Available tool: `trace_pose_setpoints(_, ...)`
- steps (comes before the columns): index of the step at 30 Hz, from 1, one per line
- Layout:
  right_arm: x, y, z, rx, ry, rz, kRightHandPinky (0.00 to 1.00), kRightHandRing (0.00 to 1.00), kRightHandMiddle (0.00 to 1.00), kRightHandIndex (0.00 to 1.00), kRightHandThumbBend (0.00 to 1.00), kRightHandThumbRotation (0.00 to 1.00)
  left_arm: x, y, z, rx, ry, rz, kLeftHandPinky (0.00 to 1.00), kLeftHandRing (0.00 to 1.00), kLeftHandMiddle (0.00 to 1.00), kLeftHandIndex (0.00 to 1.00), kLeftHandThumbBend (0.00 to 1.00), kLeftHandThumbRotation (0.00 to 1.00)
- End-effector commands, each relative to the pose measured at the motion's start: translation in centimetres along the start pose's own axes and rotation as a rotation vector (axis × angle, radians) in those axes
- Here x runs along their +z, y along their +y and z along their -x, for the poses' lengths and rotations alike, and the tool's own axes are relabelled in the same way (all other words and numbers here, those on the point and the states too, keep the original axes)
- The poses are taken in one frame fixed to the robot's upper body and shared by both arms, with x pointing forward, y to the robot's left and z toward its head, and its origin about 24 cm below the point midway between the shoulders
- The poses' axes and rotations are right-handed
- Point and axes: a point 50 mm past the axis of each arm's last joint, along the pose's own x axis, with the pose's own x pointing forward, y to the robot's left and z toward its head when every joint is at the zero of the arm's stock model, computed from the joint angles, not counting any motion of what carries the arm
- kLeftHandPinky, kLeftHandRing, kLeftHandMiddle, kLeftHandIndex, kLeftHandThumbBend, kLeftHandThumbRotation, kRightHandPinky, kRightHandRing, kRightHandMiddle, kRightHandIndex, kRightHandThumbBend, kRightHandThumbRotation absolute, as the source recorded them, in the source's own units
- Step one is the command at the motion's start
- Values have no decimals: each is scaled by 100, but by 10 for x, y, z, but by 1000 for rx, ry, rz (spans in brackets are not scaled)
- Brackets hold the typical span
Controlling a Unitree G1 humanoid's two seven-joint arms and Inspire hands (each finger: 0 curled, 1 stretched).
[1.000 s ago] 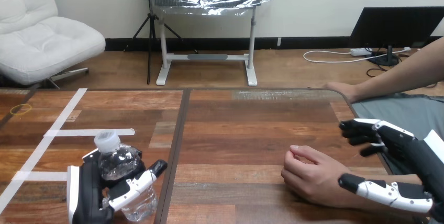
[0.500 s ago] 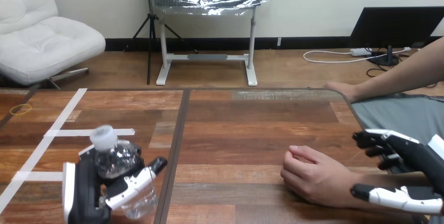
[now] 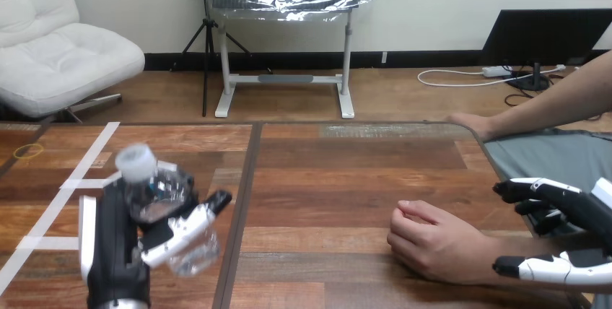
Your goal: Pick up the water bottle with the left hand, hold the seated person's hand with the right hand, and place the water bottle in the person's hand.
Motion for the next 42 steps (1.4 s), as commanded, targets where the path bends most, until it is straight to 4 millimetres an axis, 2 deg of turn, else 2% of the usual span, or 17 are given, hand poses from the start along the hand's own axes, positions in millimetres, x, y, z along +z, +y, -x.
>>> trace_pose_setpoints(1, 5, -45, -5, -76, 37, 109, 67, 82, 85, 84, 91, 41, 44, -9, -30, -8, -225, 73, 24, 29, 33, 35, 66, 0)
trace_pose_setpoints(11, 7, -54, -9, -47, 91, 130, 63, 84, 88, 85, 93, 35, 44, -10, -32, -18, -228, 91, 23, 28, 33, 34, 66, 0)
trace_pose_setpoints(17, 8, -58, -11, -38, 100, 169, 63, 86, 89, 86, 96, 36, 44, -11, -34, -20, -233, 91, 22, 28, 32, 34, 65, 0)
trace_pose_setpoints(29, 13, -58, -20, 8, 98, 216, 73, 89, 89, 86, 98, 32, 46, -11, -35, -16, -232, 100, 22, 27, 32, 34, 65, 0)
trace_pose_setpoints(42, 13, -49, -33, 73, 80, 262, 85, 86, 85, 84, 100, 21, 49, -11, -36, -19, -239, 106, 22, 27, 32, 34, 66, 0)
